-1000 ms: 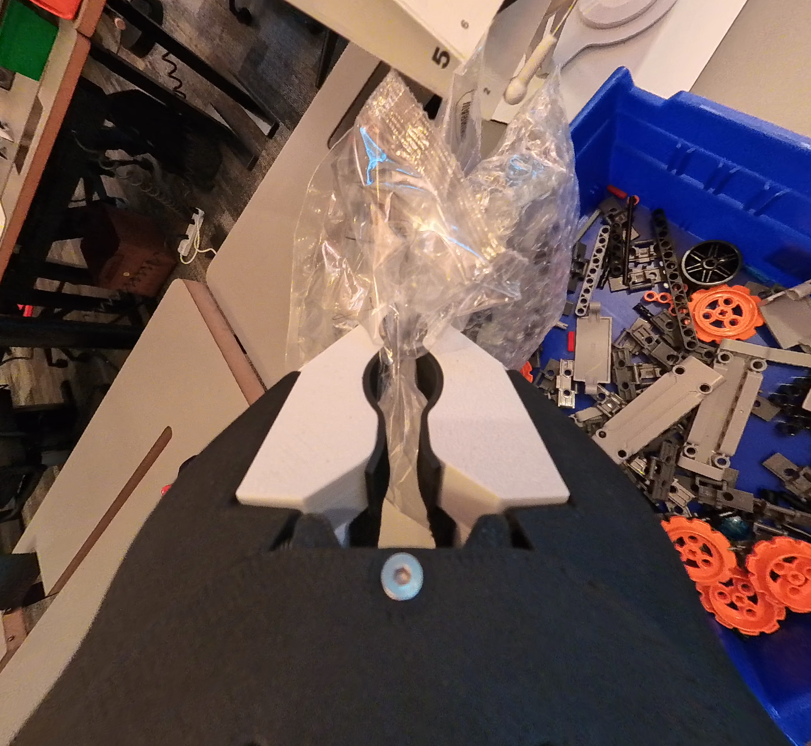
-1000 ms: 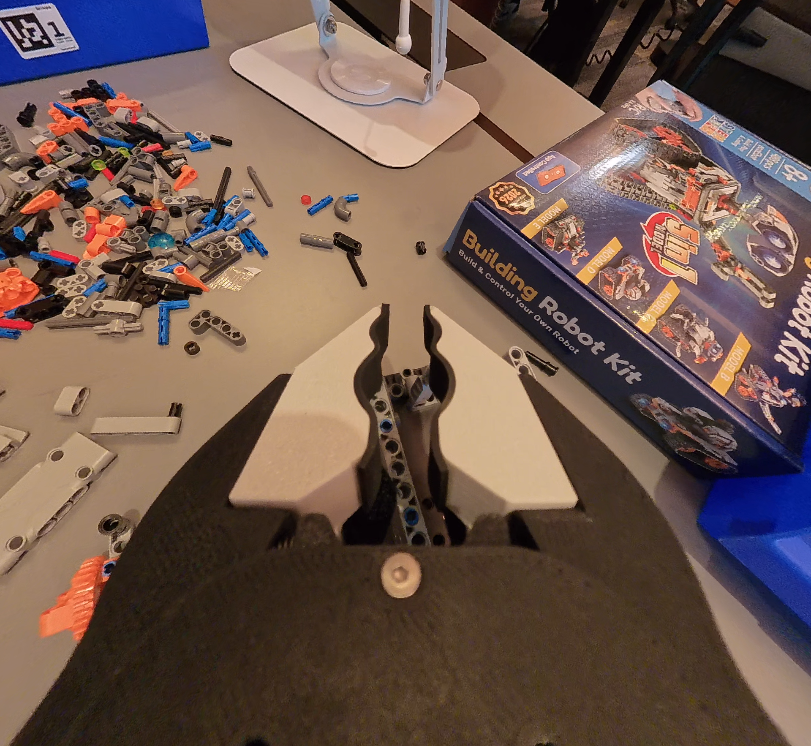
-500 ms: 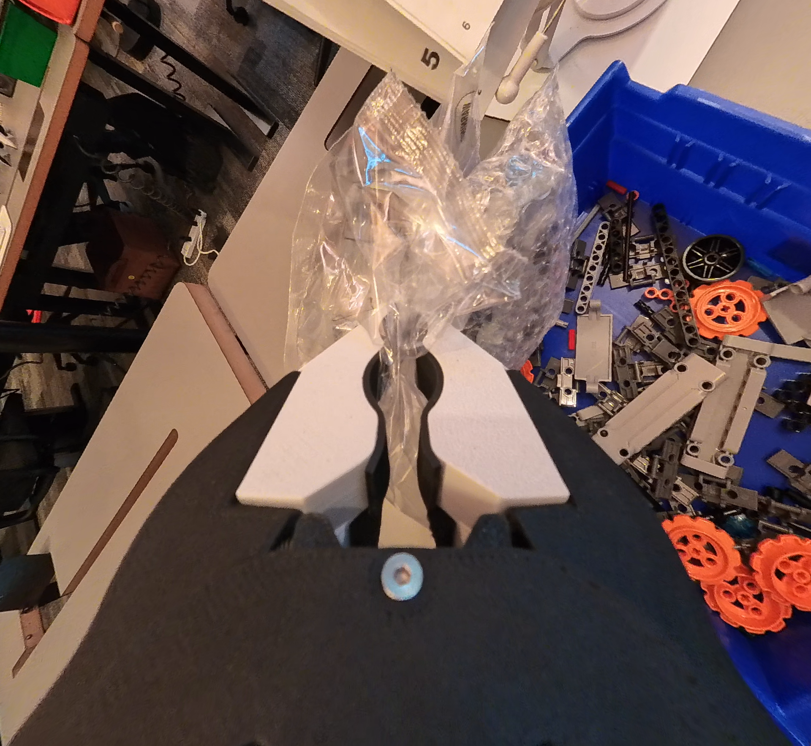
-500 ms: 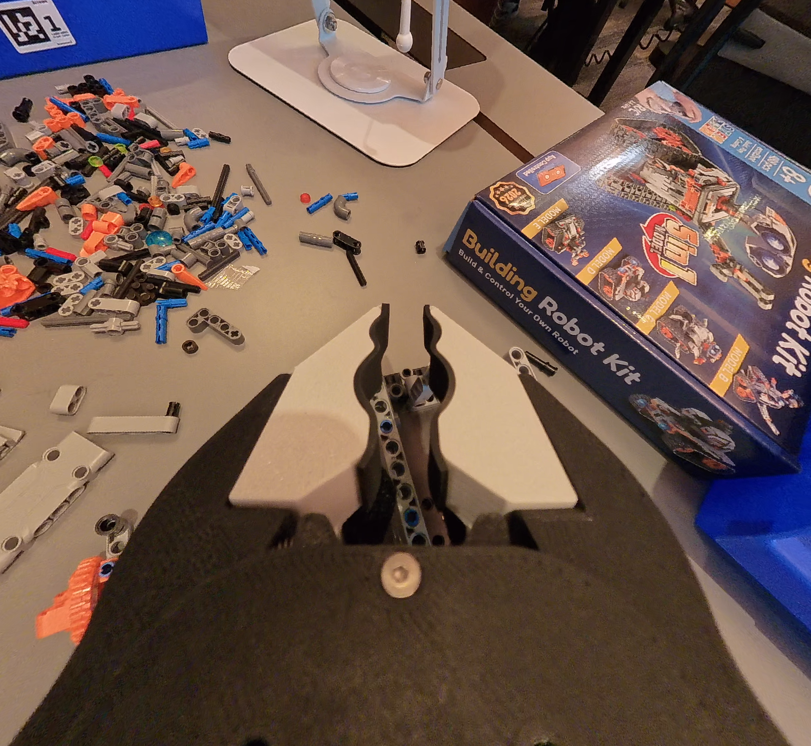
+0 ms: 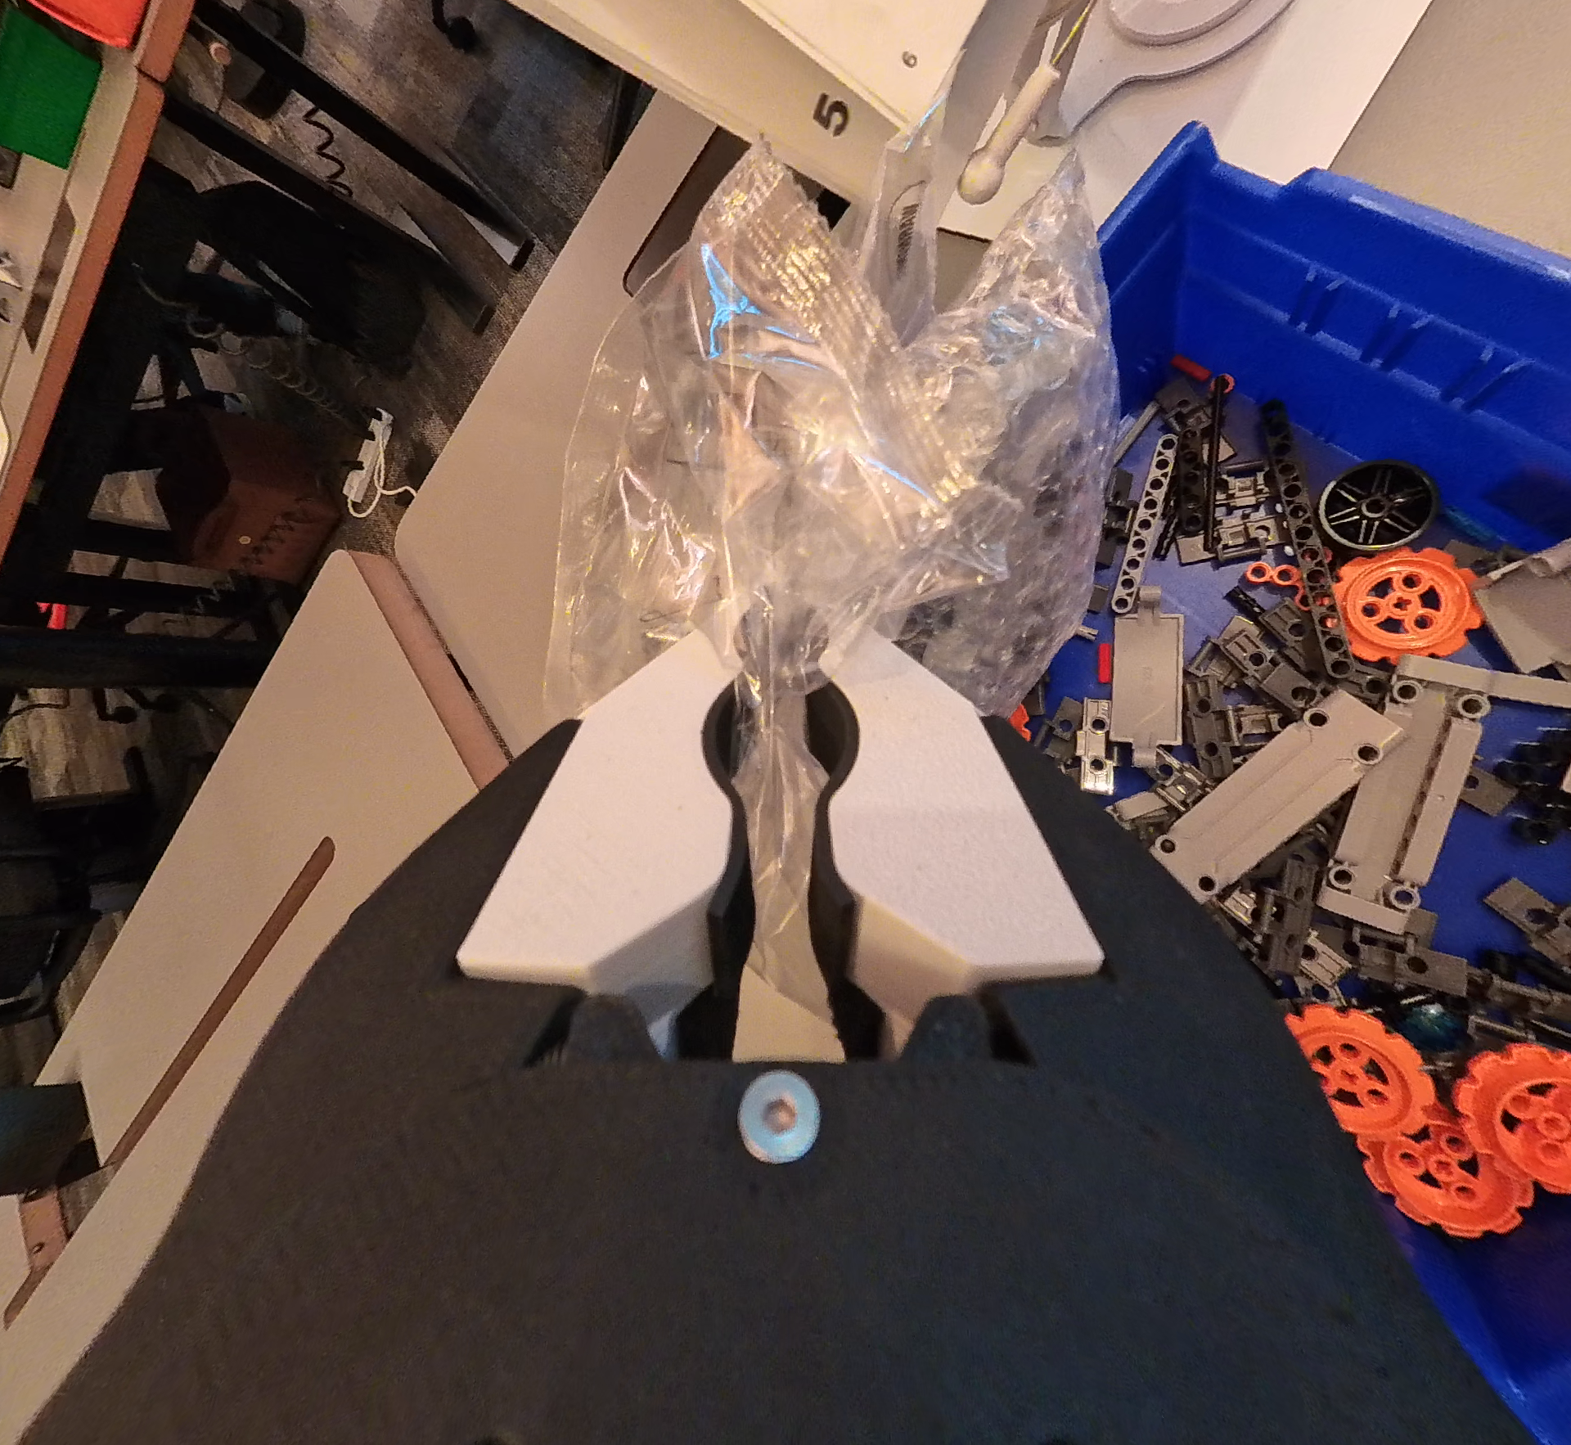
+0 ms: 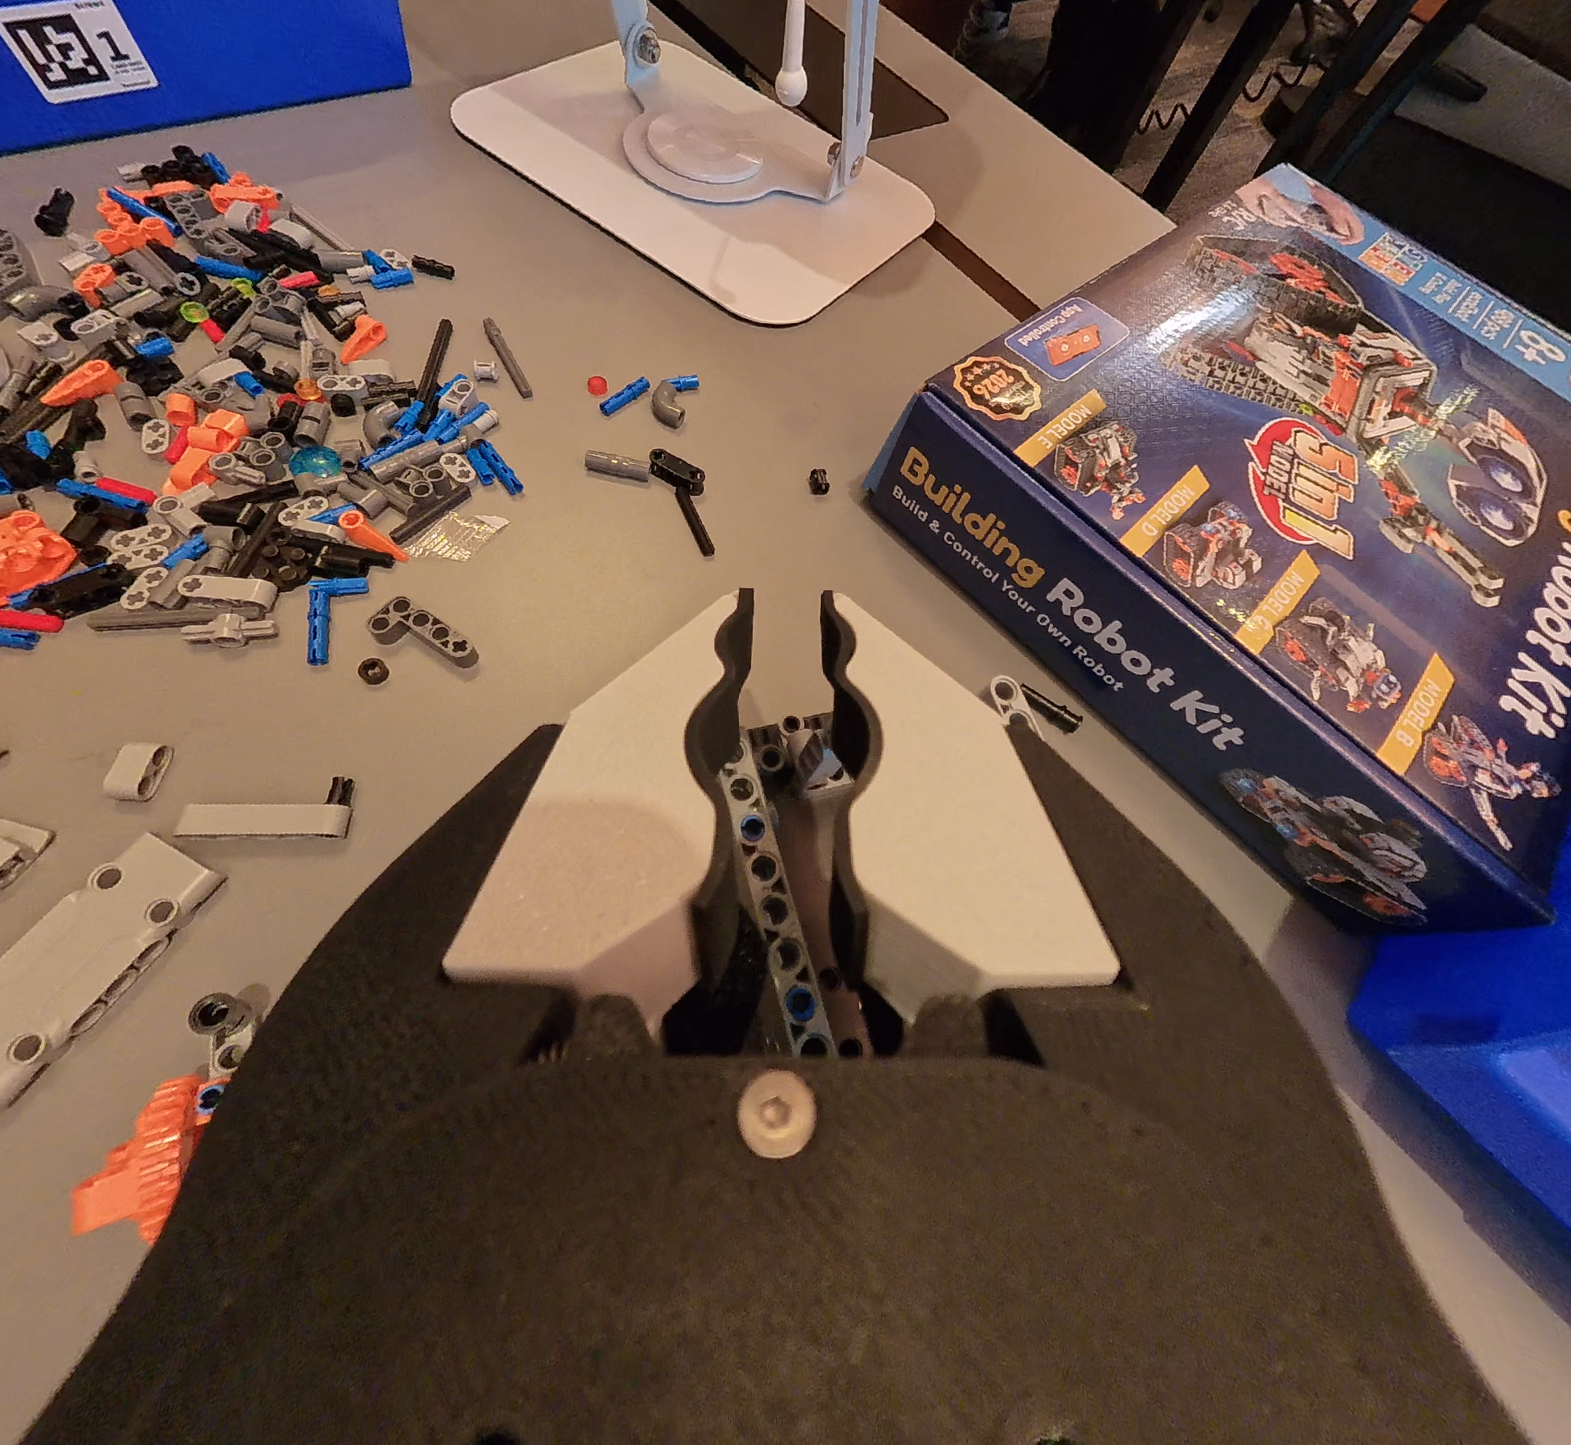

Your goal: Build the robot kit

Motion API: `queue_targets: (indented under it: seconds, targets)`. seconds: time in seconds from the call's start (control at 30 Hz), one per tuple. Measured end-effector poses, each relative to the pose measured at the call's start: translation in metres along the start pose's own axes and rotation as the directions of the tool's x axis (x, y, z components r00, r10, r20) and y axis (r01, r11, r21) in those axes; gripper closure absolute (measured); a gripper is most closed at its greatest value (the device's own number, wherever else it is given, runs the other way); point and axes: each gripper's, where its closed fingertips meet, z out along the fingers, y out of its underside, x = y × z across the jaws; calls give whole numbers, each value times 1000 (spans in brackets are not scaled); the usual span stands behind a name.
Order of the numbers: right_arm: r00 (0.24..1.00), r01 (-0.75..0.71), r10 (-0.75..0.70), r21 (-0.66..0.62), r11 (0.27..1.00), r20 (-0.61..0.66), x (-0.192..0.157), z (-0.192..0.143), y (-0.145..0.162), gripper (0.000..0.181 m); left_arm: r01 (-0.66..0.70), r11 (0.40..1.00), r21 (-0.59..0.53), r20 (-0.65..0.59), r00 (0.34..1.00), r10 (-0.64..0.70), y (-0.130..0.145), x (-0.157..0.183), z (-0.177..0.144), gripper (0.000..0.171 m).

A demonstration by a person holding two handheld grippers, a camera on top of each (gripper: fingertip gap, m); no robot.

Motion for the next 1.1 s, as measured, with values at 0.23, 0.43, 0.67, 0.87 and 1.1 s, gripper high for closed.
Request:
queue_targets:
  seconds: [0.23,0.43,0.67,0.87,1.1]
  targets:
    - [1000,2,-2,3,1000,5,-1,0,-1,167,-14,1000,-5,-10,1000,14,0,5,2,171]
    - [1000,4,-4,3,1000,5,-1,-1,-1,167,-51,998,-27,-25,998,50,2,15,7,171]
    - [1000,3,-3,3,1000,2,0,-2,0,167,-131,989,-67,-64,990,127,5,37,15,171]
    - [1000,5,-5,-1,1000,2,0,-1,1,167,-180,979,-91,-93,981,172,6,53,22,171]
    - [1000,2,-2,-4,1000,-3,1,-2,2,167,-229,967,-107,-145,966,213,14,81,35,169]
